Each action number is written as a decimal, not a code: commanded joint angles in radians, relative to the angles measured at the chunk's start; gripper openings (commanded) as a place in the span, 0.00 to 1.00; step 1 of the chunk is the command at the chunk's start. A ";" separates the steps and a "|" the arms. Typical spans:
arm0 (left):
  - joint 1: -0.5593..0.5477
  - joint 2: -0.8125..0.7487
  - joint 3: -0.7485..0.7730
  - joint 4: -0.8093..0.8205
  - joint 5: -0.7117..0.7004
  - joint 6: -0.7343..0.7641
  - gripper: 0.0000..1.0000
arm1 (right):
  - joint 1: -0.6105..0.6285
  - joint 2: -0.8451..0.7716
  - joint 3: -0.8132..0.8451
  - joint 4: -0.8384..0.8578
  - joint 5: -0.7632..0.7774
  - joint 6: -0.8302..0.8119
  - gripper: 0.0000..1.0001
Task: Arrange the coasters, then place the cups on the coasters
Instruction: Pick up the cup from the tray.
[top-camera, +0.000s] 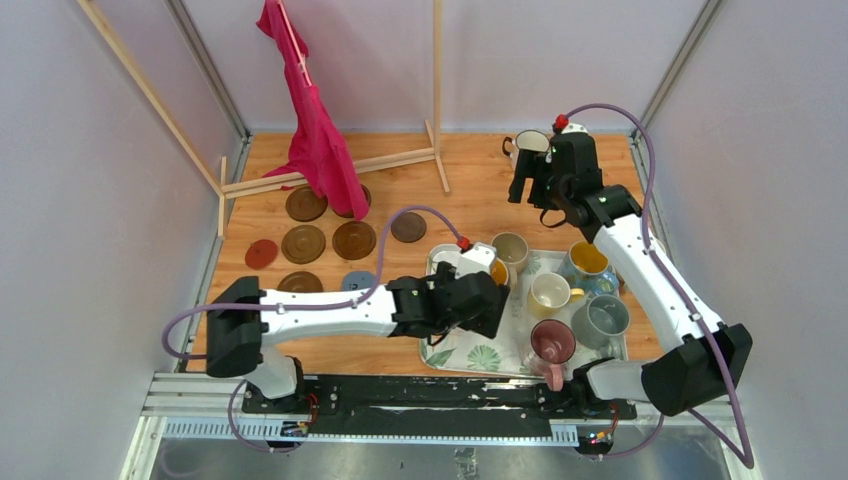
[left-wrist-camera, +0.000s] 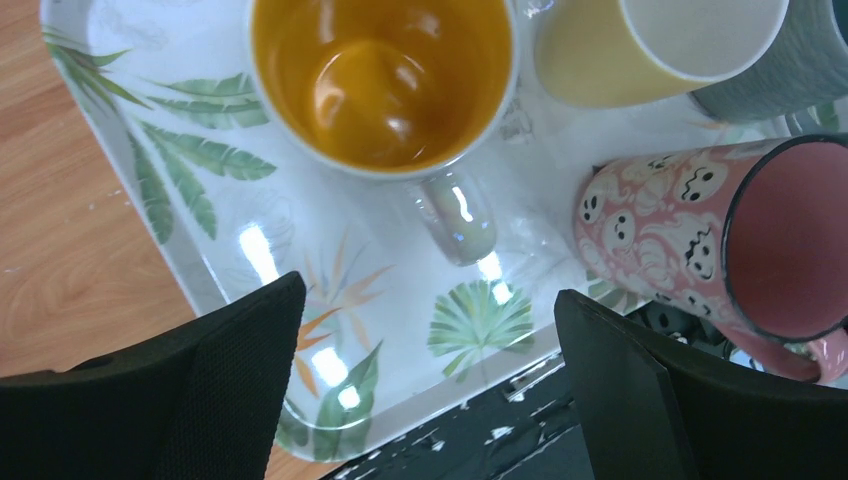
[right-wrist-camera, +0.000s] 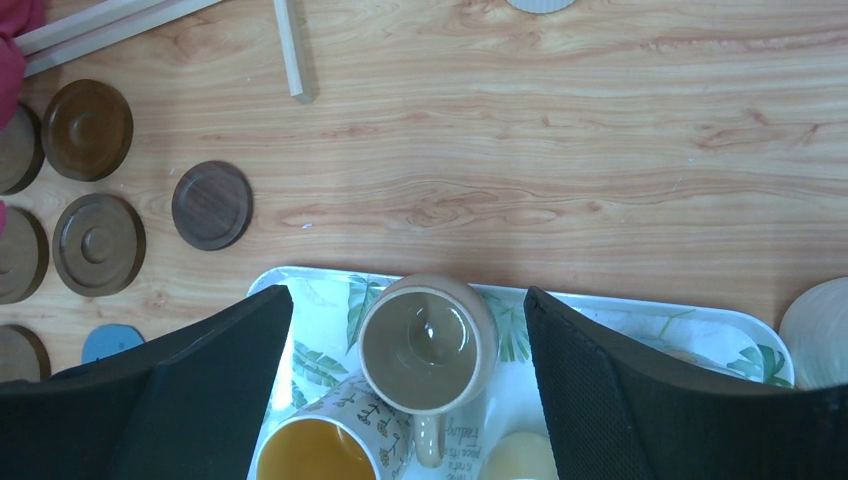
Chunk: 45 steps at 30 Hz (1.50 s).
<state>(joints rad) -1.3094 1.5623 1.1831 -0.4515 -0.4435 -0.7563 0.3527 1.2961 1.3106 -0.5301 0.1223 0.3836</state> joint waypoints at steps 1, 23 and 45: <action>-0.017 0.101 0.095 -0.022 -0.123 -0.071 1.00 | 0.000 -0.036 -0.016 -0.026 -0.030 -0.044 0.91; 0.015 0.259 0.141 -0.053 -0.214 -0.091 0.36 | 0.000 -0.074 -0.023 -0.019 -0.097 -0.055 0.91; 0.025 -0.069 -0.075 0.034 -0.334 0.012 0.00 | 0.000 -0.077 -0.036 -0.011 -0.107 -0.053 0.91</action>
<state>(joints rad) -1.2915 1.5944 1.1118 -0.4667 -0.6342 -0.7525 0.3527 1.2388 1.2911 -0.5400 0.0254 0.3431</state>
